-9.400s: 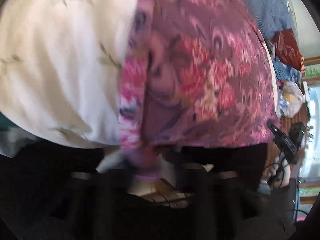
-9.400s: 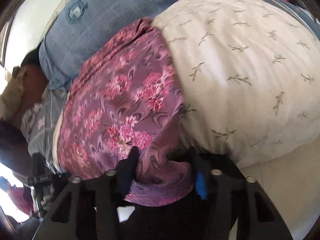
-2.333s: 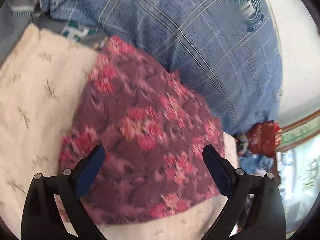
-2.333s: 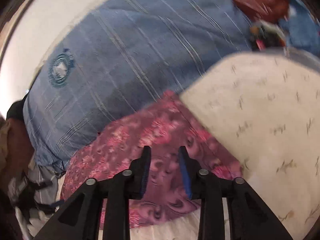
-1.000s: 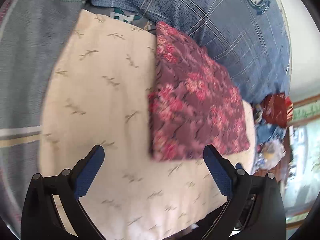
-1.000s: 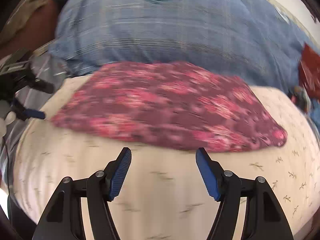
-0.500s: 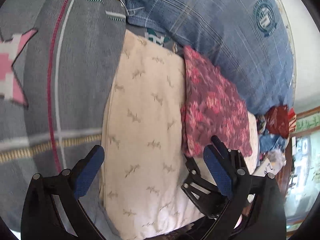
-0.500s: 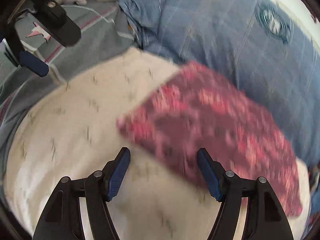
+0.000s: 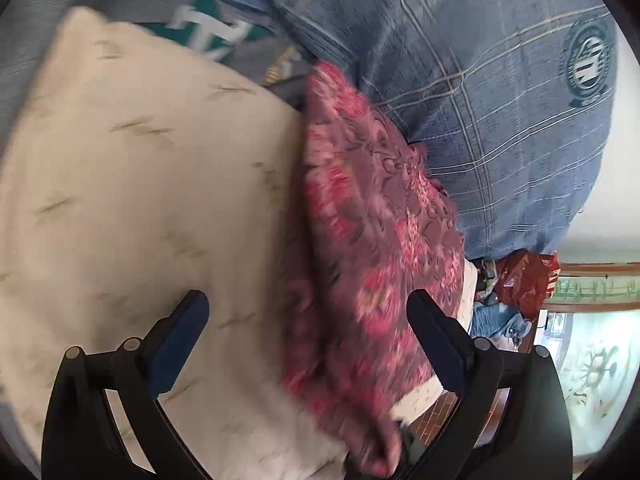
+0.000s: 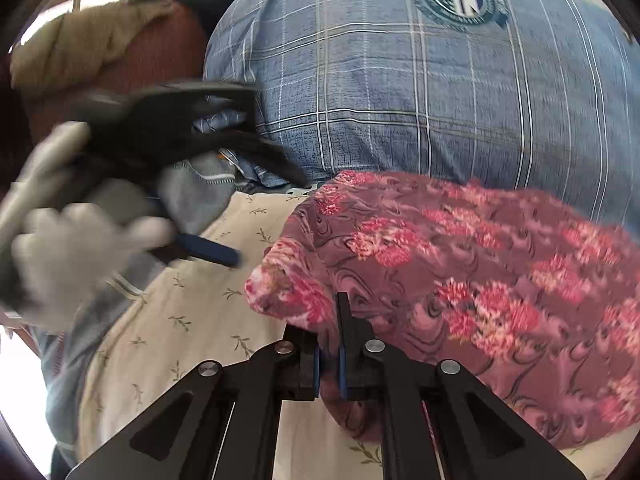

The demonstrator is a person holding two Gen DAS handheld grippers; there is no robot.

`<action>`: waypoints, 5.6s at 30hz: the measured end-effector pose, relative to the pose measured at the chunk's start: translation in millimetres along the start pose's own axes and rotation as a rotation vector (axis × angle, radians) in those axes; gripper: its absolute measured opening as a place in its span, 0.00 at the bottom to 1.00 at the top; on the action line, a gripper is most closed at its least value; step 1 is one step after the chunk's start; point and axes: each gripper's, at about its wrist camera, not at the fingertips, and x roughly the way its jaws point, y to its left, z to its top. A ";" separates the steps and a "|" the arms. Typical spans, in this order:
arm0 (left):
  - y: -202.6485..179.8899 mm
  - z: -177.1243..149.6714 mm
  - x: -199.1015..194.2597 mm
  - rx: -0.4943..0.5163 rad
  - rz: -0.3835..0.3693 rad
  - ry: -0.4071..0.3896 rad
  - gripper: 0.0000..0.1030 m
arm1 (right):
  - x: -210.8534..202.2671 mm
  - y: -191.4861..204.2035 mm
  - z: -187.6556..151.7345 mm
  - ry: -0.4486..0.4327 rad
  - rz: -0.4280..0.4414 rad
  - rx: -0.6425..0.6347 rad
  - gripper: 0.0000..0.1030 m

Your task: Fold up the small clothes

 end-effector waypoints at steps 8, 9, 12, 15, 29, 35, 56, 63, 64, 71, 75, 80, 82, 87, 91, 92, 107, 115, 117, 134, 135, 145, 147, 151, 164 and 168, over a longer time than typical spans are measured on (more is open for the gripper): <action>-52.1 3.2 15.7 0.185 0.093 -0.001 0.11 | 5.8 -32.6 2.6 -0.018 0.138 0.186 0.05; -54.9 2.3 13.5 0.184 0.094 -0.008 0.11 | 3.7 -37.6 3.2 -0.029 0.155 0.214 0.05; -68.1 -3.4 2.8 0.183 0.052 -0.038 0.11 | -5.3 -55.3 3.0 -0.075 0.205 0.319 0.05; -100.5 -15.5 -1.9 0.236 0.029 -0.061 0.11 | -22.5 -78.3 3.6 -0.126 0.248 0.433 0.05; -289.7 -80.9 110.2 0.551 0.077 0.027 0.12 | -141.2 -210.5 -49.7 -0.421 0.233 0.914 0.05; -340.3 -95.9 188.4 0.597 0.140 0.095 0.07 | -150.6 -267.2 -89.0 -0.488 0.256 1.160 0.05; -195.4 -45.3 88.1 0.286 0.127 -0.090 0.49 | -192.4 -318.7 -49.2 -0.546 -0.042 1.097 0.53; -161.7 -56.4 97.9 0.230 -0.002 -0.037 0.49 | -71.6 -366.2 46.6 -0.055 -0.053 0.770 0.56; -159.6 -57.5 98.3 0.227 -0.015 -0.033 0.49 | -63.2 -368.6 44.1 -0.022 -0.046 0.767 0.56; -158.6 -53.2 93.3 0.228 -0.045 -0.040 0.50 | -41.8 -325.4 66.4 0.083 -0.023 0.408 0.08; -168.8 -53.3 90.2 0.245 -0.056 -0.094 0.62 | -71.2 -319.4 83.0 -0.013 -0.062 0.348 0.08; -172.1 -55.7 129.4 0.249 0.097 -0.061 0.64 | -60.1 -377.6 62.9 0.028 -0.164 0.538 0.08; -177.3 -61.9 133.1 0.299 0.138 -0.083 0.64 | -40.7 -395.3 39.9 0.147 -0.140 0.615 0.09; -175.7 -84.1 114.4 0.327 0.066 -0.037 0.64 | -85.2 -401.4 25.9 0.024 -0.022 0.719 0.23; -173.7 -119.3 109.3 0.341 -0.030 -0.011 0.70 | -109.8 -400.6 -7.7 -0.010 0.060 0.803 0.42; -174.6 -128.7 112.0 0.355 -0.025 -0.006 0.70 | -110.1 -394.8 -13.5 -0.005 0.076 0.807 0.43; -195.1 -171.4 103.4 0.422 0.062 -0.045 0.64 | -169.1 -365.2 -25.5 -0.078 -0.025 0.693 0.11; -194.2 -188.5 131.5 0.491 0.226 -0.038 0.65 | -134.2 -336.1 -52.5 0.059 -0.047 0.575 0.07; -194.7 -188.2 134.3 0.484 0.225 -0.037 0.67 | -140.7 -336.8 -62.6 -0.036 -0.022 0.618 0.09; -203.9 -186.6 134.1 0.447 0.172 0.002 0.80 | -150.9 -341.0 -58.3 0.006 -0.023 0.640 0.08; -207.9 -185.6 128.3 0.450 0.143 -0.006 0.80 | -153.3 -339.0 -51.0 0.006 -0.044 0.616 0.10; -235.8 -154.5 133.4 0.489 0.185 -0.075 0.80 | -139.8 -354.7 4.8 -0.063 -0.127 0.534 0.13; -231.3 -151.7 147.7 0.493 0.232 -0.066 0.81 | -110.9 -361.6 -4.7 0.061 -0.156 0.541 0.09; -226.5 -149.8 148.1 0.536 0.230 -0.040 0.81 | -106.8 -362.6 -16.2 0.050 -0.137 0.539 0.09; -209.8 -41.0 134.0 0.329 0.098 -0.089 0.81 | -75.1 -408.8 50.0 0.005 -0.064 0.686 0.42; -216.2 -34.7 154.8 0.331 0.126 -0.063 0.77 | -27.0 -411.7 65.3 0.103 -0.053 0.668 0.31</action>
